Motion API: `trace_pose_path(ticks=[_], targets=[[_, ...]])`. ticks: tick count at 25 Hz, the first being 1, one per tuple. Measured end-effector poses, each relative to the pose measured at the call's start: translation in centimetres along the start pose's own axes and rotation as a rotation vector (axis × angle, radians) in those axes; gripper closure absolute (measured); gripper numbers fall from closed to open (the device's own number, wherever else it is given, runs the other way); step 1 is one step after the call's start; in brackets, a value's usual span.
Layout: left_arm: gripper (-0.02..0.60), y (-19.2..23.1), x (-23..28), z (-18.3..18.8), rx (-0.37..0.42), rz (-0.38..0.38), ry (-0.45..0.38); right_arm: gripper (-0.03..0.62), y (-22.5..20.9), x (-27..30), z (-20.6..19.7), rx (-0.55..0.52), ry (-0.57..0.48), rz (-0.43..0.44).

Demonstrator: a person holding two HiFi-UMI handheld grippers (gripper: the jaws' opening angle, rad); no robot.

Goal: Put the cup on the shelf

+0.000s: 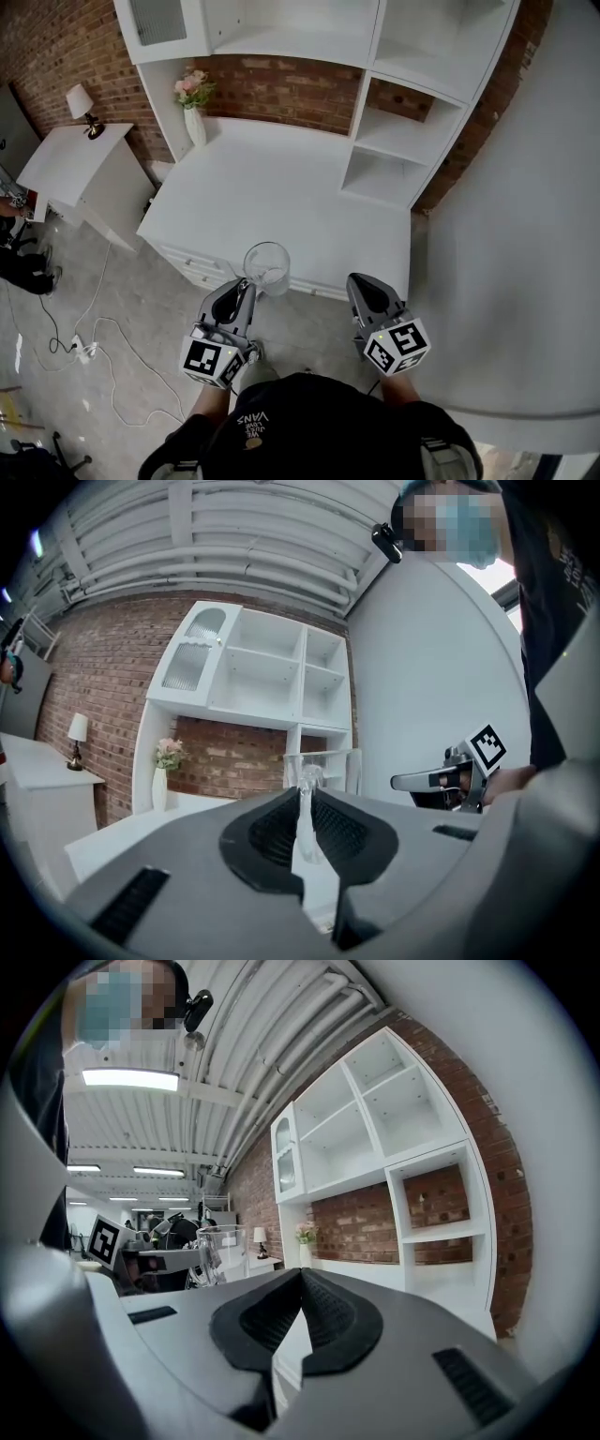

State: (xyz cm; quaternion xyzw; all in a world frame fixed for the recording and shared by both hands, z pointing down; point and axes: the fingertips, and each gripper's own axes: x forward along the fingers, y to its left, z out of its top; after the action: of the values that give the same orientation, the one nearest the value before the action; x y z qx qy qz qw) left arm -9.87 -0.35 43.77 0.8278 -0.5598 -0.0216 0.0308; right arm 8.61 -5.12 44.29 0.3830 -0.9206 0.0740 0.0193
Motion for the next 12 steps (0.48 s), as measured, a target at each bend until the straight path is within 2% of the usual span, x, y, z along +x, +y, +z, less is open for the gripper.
trace_pose_path(ticks=[12], targets=[[0.552, 11.1, 4.3, 2.4, 0.035, -0.162, -0.003, 0.594, 2.5, 8.7, 1.5, 0.021, -0.051, -0.165]])
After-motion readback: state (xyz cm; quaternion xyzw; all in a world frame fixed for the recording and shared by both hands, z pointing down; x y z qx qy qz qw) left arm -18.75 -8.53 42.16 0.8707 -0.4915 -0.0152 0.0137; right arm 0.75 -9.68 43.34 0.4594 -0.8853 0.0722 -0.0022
